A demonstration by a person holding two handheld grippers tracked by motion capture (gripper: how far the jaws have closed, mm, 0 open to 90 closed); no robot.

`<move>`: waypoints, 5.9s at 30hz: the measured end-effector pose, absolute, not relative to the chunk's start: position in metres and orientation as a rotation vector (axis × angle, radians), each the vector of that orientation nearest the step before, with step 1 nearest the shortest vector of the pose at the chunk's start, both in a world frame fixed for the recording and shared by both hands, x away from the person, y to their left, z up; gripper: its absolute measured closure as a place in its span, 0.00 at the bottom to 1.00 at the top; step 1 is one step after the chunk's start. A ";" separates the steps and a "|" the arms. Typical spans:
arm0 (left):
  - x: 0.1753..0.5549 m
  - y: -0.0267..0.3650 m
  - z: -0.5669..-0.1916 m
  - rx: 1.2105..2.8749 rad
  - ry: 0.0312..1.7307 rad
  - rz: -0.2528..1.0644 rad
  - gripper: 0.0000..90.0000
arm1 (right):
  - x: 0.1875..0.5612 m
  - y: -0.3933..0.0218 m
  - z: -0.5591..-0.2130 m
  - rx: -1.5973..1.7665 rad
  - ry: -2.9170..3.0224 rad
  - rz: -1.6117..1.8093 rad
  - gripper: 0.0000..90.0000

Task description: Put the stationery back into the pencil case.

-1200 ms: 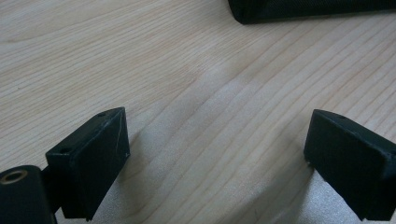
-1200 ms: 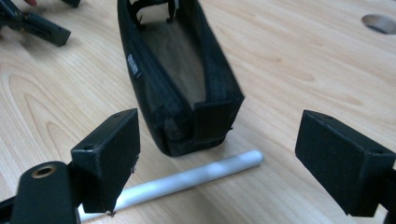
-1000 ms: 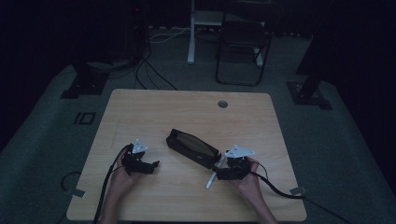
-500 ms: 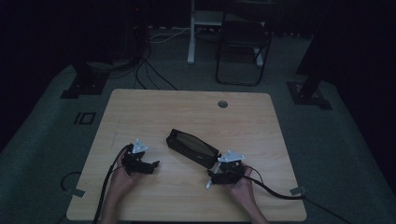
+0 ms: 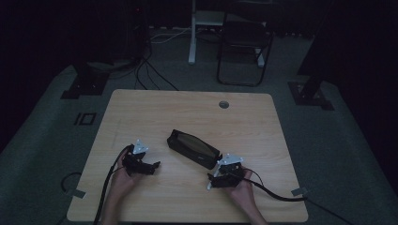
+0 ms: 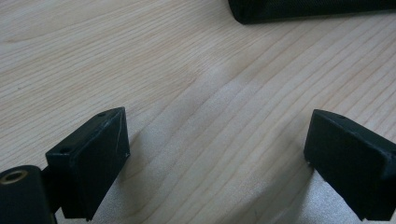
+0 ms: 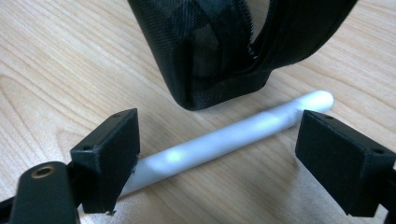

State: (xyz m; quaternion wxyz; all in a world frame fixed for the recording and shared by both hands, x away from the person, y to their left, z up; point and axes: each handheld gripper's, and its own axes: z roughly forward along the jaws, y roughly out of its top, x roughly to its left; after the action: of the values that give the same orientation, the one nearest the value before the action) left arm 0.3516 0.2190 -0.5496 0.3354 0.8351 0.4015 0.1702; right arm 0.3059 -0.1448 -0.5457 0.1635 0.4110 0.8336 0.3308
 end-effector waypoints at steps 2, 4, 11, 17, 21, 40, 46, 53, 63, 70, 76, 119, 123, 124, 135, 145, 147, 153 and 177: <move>0.352 0.219 -0.550 2.179 1.047 0.444 0.08 | 0.305 -0.145 -0.546 1.165 2.383 0.941 0.16; 0.352 0.219 -0.550 2.178 1.047 0.444 0.08 | 0.305 -0.145 -0.547 1.166 2.387 0.939 0.17; 0.352 0.219 -0.550 2.177 1.048 0.444 0.08 | 0.301 -0.153 -0.547 1.195 2.381 0.965 0.25; 0.352 0.219 -0.550 2.178 1.047 0.444 0.08 | 0.298 -0.158 -0.545 1.174 2.377 0.947 0.38; 0.352 0.219 -0.550 2.178 1.048 0.444 0.08 | 0.298 -0.159 -0.545 1.175 2.373 0.949 0.42; 0.352 0.219 -0.550 2.178 1.048 0.444 0.08 | 0.292 -0.180 -0.542 1.222 2.350 0.931 0.62; 0.352 0.219 -0.550 2.178 1.048 0.444 0.08 | 0.277 -0.187 -0.541 1.217 2.360 0.917 0.66; 0.352 0.219 -0.550 2.178 1.047 0.444 0.08 | 0.278 -0.196 -0.540 1.257 2.339 0.893 0.77; 0.352 0.219 -0.550 2.178 1.047 0.444 0.08 | 0.279 -0.206 -0.539 1.303 2.309 0.869 0.85; 0.352 0.219 -0.550 2.178 1.047 0.444 0.08 | 0.276 -0.211 -0.539 1.299 2.320 0.874 0.87; 0.352 0.219 -0.550 2.178 1.048 0.444 0.08 | 0.275 -0.214 -0.539 1.282 2.327 0.877 0.88; 0.352 0.219 -0.550 2.177 1.048 0.444 0.08 | 0.273 -0.227 -0.505 1.257 2.270 1.035 0.88; 0.352 0.219 -0.550 2.177 1.048 0.444 0.08 | 0.273 -0.229 -0.501 1.250 2.265 1.052 0.88; 0.352 0.219 -0.550 2.177 1.048 0.444 0.08 | 0.273 -0.229 -0.499 1.245 2.266 1.055 0.88; 0.352 0.219 -0.550 2.178 1.048 0.444 0.08 | 0.274 -0.228 -0.483 1.202 2.255 1.070 0.88; 0.352 0.219 -0.550 2.177 1.048 0.444 0.08 | 0.275 -0.229 -0.470 1.170 2.239 1.089 0.88; 0.352 0.219 -0.550 2.177 1.048 0.444 0.08 | 0.276 -0.229 -0.467 1.164 2.237 1.090 0.88; 0.352 0.219 -0.550 2.178 1.048 0.444 0.08 | 0.277 -0.228 -0.461 1.146 2.231 1.097 0.88; 0.352 0.219 -0.550 2.177 1.048 0.444 0.08 | 0.284 -0.221 -0.441 1.079 2.241 1.105 0.88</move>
State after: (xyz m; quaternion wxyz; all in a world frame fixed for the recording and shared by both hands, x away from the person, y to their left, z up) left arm 0.3516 0.2190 -0.5496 0.3358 0.8348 0.4018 0.1702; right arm 0.2843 -0.2207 -0.4411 0.2085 0.3879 0.8052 0.3971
